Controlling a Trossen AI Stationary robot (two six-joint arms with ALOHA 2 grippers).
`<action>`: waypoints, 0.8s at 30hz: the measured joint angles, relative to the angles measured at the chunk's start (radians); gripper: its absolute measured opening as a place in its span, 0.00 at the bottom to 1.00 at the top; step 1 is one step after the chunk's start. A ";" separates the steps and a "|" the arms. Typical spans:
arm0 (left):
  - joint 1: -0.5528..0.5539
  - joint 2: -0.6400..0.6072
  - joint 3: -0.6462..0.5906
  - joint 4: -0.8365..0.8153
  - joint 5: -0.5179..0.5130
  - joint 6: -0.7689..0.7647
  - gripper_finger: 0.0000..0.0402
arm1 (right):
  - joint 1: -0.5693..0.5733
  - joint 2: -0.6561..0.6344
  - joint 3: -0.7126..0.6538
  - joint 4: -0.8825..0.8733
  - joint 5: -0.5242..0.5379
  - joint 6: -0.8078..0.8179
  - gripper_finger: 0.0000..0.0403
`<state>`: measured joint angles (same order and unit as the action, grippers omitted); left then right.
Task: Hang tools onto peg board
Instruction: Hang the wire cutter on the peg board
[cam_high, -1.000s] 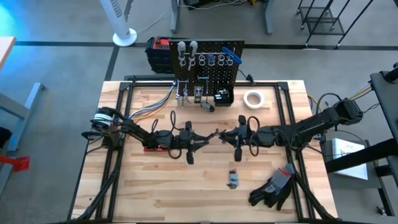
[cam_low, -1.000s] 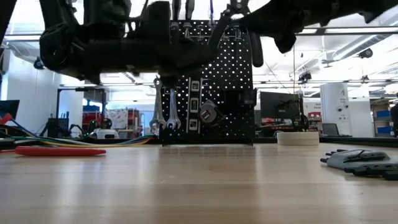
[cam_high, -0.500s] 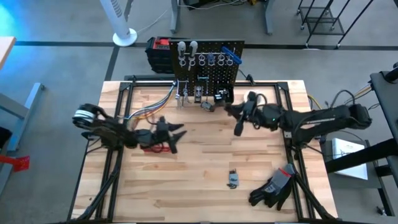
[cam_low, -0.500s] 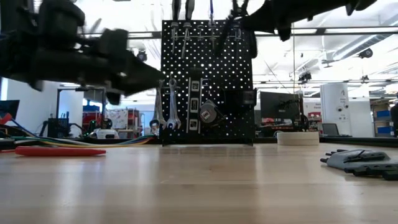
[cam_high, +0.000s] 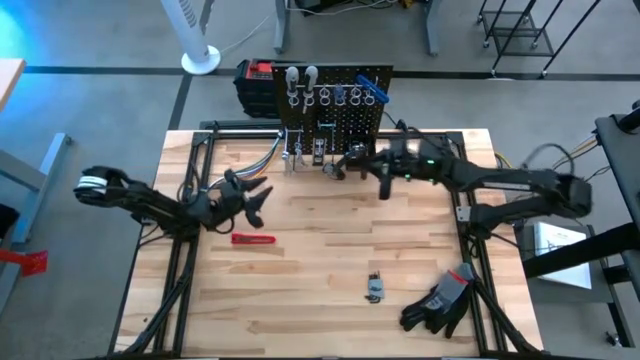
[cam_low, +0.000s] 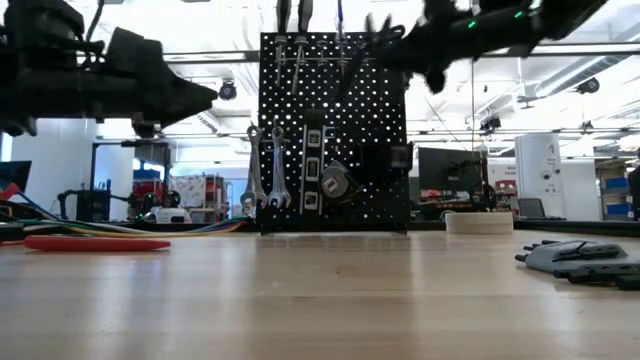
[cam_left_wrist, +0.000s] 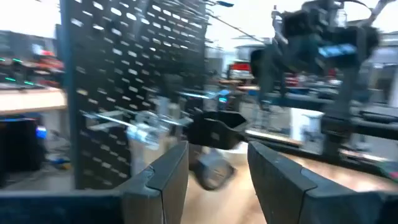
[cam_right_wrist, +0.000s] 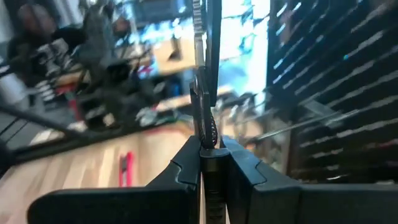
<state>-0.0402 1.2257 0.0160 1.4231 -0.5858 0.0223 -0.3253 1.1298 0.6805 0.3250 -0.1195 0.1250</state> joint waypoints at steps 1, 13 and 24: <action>0.018 -0.005 0.004 -0.003 0.000 0.009 0.39 | -0.005 0.046 0.012 0.012 -0.018 0.005 0.07; 0.103 0.026 0.085 -0.072 0.175 -0.057 0.39 | -0.009 0.426 0.256 0.080 -0.237 -0.020 0.07; 0.192 0.049 0.235 -0.266 0.347 -0.024 0.43 | -0.009 0.468 0.301 0.077 -0.307 -0.038 0.07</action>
<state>0.1515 1.2747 0.2509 1.1570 -0.2391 -0.0021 -0.3347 1.5982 0.9812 0.4019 -0.4265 0.0866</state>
